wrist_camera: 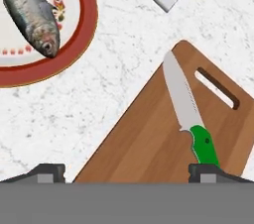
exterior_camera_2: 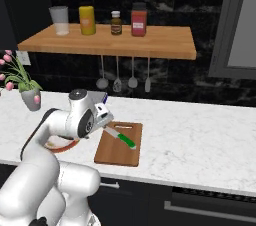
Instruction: Pick up the knife from the drawer and place it on the cutting board. Then place the meat from the plate to the cutting board.
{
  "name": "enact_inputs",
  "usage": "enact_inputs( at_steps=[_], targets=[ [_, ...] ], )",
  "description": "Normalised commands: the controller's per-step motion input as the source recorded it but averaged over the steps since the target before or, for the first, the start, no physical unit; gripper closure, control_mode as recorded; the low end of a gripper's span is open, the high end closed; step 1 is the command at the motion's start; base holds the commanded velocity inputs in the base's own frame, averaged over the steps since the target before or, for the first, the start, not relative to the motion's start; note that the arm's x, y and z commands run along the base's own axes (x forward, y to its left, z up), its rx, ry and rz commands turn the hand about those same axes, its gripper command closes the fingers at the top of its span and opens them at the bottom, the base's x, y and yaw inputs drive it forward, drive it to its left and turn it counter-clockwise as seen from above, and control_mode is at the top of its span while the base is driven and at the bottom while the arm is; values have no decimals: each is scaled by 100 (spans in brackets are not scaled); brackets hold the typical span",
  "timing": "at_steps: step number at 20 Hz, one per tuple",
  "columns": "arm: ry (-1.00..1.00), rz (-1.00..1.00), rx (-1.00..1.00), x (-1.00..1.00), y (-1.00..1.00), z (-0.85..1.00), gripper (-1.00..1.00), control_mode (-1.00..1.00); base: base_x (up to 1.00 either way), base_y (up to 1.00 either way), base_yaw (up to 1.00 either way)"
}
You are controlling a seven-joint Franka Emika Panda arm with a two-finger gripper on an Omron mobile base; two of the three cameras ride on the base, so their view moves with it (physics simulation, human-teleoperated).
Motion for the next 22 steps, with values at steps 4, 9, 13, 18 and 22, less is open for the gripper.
enact_inputs(
  at_steps=[4, 9, 13, 18, 22],
  targets=[
    [11, 0, 2, 0, 97, 16, -100, -100, 0, 0, 0],
    [9, 0, 0, 1, 91, 0, -100, -100, 0, 0, 0],
    [14, 0, 0, 16, 70, 0, -100, -100, 0, 0, 0],
    [12, 0, 0, 21, 19, -1, -100, -100, 0, 0, 0],
    [5, 0, 0, 26, 4, -13, -100, -100, 0, 0, 0]
  ],
)
